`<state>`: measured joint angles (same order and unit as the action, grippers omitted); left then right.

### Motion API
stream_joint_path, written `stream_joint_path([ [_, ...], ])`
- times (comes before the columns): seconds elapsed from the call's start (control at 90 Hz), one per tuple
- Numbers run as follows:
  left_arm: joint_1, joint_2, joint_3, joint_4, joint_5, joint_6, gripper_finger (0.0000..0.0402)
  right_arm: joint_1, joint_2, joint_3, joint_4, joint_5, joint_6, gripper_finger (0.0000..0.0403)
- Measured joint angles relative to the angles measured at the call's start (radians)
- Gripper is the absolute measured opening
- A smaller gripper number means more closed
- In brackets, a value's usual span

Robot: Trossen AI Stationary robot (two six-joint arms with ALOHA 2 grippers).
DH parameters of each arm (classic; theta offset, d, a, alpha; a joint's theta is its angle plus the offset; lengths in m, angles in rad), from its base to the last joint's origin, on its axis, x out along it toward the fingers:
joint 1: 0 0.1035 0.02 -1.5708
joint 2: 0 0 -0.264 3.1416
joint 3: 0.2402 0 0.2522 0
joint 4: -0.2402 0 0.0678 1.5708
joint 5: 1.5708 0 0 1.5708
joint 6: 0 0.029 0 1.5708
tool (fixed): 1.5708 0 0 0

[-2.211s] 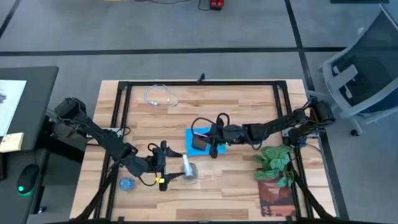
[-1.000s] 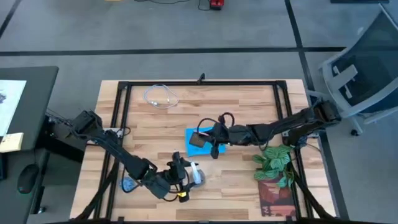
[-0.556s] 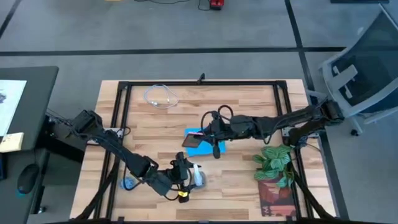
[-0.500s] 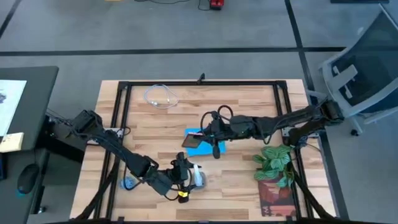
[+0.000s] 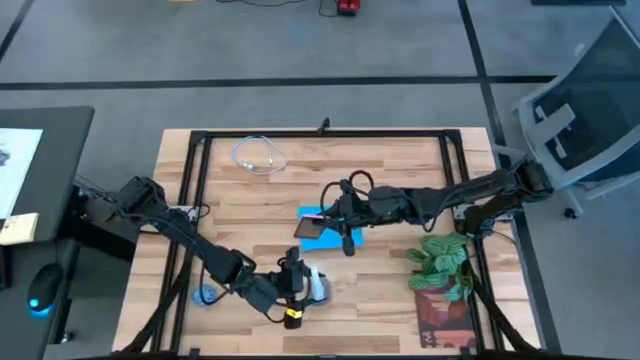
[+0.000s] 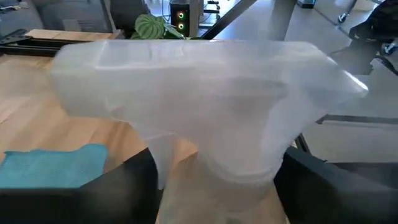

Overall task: Apply microfiber cloth
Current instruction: Spray the front cellphone using the spray bottle

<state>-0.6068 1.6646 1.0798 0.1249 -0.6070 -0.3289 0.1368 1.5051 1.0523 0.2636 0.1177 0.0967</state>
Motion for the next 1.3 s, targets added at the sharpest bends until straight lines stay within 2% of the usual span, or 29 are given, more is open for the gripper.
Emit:
stream_joint_path([
  [0.122, -0.002, -0.002, 0.0, 0.0, 0.072, 0.034, 0.0212, 0.0, 0.0, 0.0, -0.005, 0.0, 0.0, 0.0025],
  [0.222, 0.0, -0.015, 0.0, -0.031, 0.159, 0.035, 0.0228, -0.004, 0.0, 0.0, -0.017, 0.0, -0.001, 0.0025],
  [0.322, -0.003, -0.05, -0.001, -0.113, 0.192, 0.034, 0.0245, -0.016, -0.005, 0.0, -0.045, 0.0, -0.001, 0.0025],
  [0.511, -0.011, -0.137, -0.006, -0.276, 0.218, 0.018, 0.0266, -0.034, -0.007, 0.0, -0.121, -0.007, -0.016, 0.0025],
  [0.689, -0.013, -0.156, -0.006, -0.316, 0.217, 0.014, 0.0268, -0.048, 0.001, -0.002, -0.196, -0.011, -0.031, 0.0024],
  [0.789, -0.013, -0.157, -0.004, -0.34, 0.232, 0.017, 0.0268, -0.052, 0.001, -0.04, -0.173, -0.01, -0.038, 0.0024],
  [1.067, -0.011, -0.175, -0.001, -0.38, 0.397, 0.129, 0.0268, -0.068, 0.002, -0.124, -0.095, -0.012, 0.008, 0.0024],
  [1.211, -0.003, -0.218, -0.002, -0.459, 0.393, 0.154, 0.0268, -0.066, 0.002, -0.126, -0.097, -0.012, 0.007, 0.0024],
  [1.3, 0.0, -0.247, -0.004, -0.509, 0.342, 0.174, 0.0268, -0.065, 0.002, -0.126, -0.095, -0.012, 0.003, 0.0025],
])
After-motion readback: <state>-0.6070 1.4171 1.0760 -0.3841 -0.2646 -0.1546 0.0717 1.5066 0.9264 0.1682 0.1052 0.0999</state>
